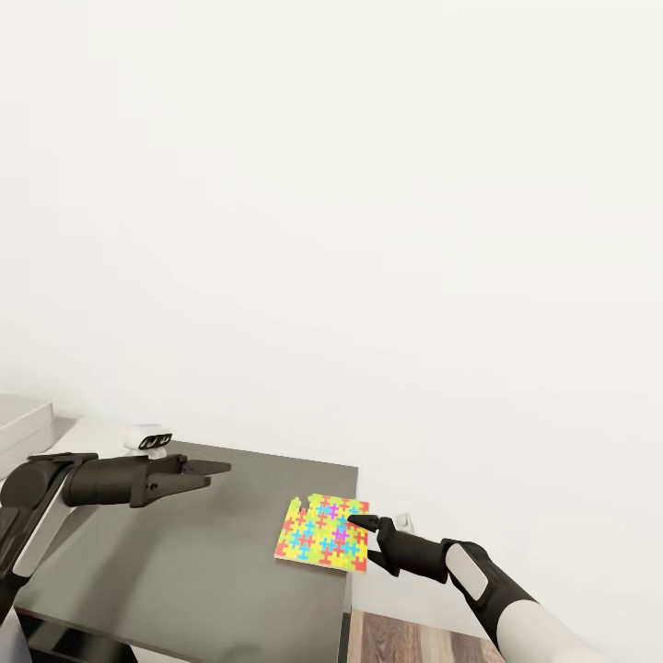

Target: Put all the toys in the child's room - the three board games (two on the bed and one on the table), the two jigsaw puzzles on the table, and the tennis ball on the table - inside the toy box on the table in the child's room.

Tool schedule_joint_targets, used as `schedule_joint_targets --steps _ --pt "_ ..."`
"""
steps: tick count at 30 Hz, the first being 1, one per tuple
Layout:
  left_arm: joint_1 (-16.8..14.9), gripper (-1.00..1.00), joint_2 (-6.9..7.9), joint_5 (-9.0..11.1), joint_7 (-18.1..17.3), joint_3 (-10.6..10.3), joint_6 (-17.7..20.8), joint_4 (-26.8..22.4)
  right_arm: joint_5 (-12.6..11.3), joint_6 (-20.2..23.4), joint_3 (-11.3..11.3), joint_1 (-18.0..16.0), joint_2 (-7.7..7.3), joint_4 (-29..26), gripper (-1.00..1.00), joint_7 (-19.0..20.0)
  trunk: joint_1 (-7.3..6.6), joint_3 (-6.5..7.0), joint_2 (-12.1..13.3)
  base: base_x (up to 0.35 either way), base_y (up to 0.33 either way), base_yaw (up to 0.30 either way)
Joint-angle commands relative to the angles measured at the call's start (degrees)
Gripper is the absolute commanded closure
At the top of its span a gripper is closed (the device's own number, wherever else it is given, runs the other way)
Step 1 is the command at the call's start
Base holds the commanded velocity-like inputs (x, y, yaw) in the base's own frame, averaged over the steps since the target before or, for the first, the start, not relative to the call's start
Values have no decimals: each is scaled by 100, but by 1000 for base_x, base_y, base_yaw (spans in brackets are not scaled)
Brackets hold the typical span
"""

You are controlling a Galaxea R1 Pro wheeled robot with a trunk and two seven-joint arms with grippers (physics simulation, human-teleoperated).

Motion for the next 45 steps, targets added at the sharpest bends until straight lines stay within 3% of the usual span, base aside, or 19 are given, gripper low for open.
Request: schedule_joint_targets --steps 1,6,7,45 --pt "-3 -100 2 2 -19 -2 65 2 -34 27 15 -3 -2 -2 -100 -5 0 -7 -4 0 0 0" --pt "-3 -100 9 7 -19 -2 74 8 -34 28 13 -8 -2 -2 -100 4 0 -7 -4 0 0 0" --pt "-3 -100 9 7 -19 -2 76 9 -34 28 12 -8 -2 -2 100 6 0 -7 -4 0 0 0" --pt "-12 -100 2 -22 -10 3 99 19 -77 26 -22 -2 -86 -51 100 83 -835 676 1521 0 0 0"
